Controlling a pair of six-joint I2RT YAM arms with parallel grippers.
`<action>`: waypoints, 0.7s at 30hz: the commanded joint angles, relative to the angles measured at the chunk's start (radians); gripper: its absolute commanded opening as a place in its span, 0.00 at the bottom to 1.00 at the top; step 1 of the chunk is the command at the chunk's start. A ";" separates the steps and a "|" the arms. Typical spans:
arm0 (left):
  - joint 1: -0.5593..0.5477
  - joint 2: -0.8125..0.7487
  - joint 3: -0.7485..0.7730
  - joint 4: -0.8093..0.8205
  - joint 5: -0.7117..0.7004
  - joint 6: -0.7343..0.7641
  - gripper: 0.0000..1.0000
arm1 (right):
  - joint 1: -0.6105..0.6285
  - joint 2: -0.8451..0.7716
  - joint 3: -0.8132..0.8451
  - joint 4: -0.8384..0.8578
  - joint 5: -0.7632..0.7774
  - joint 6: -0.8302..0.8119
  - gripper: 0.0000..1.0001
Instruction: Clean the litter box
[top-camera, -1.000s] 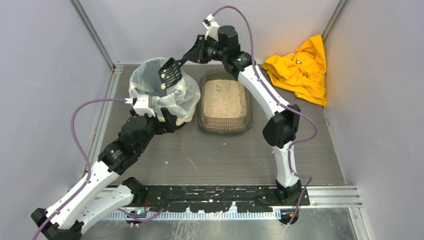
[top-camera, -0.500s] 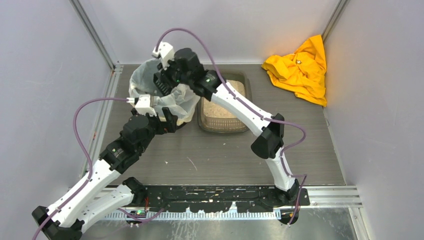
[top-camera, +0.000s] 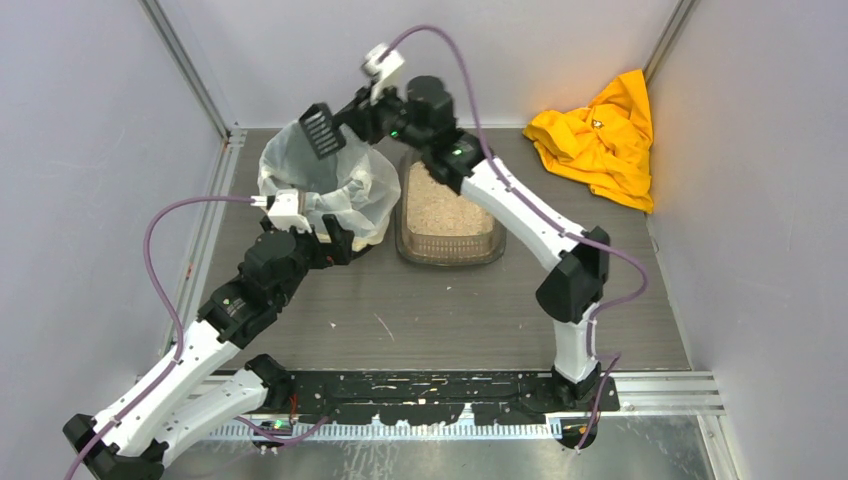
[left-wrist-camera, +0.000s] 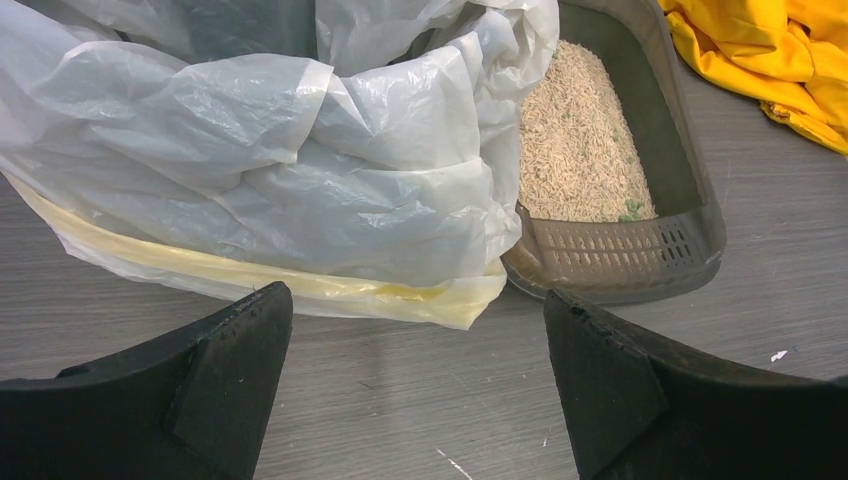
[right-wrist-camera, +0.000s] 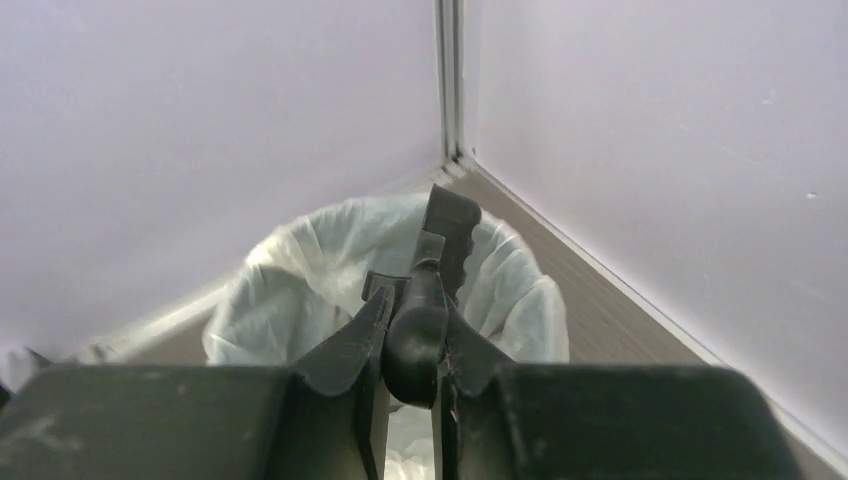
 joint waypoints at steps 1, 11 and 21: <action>0.003 -0.013 0.000 0.036 -0.017 0.002 0.95 | -0.162 -0.178 -0.127 0.383 -0.199 0.406 0.01; 0.002 -0.003 0.007 0.034 0.002 -0.005 0.95 | -0.506 -0.455 -0.715 0.629 -0.111 0.738 0.01; 0.002 0.000 0.041 0.029 0.045 -0.013 0.95 | -0.616 -0.576 -0.969 0.272 -0.064 0.515 0.01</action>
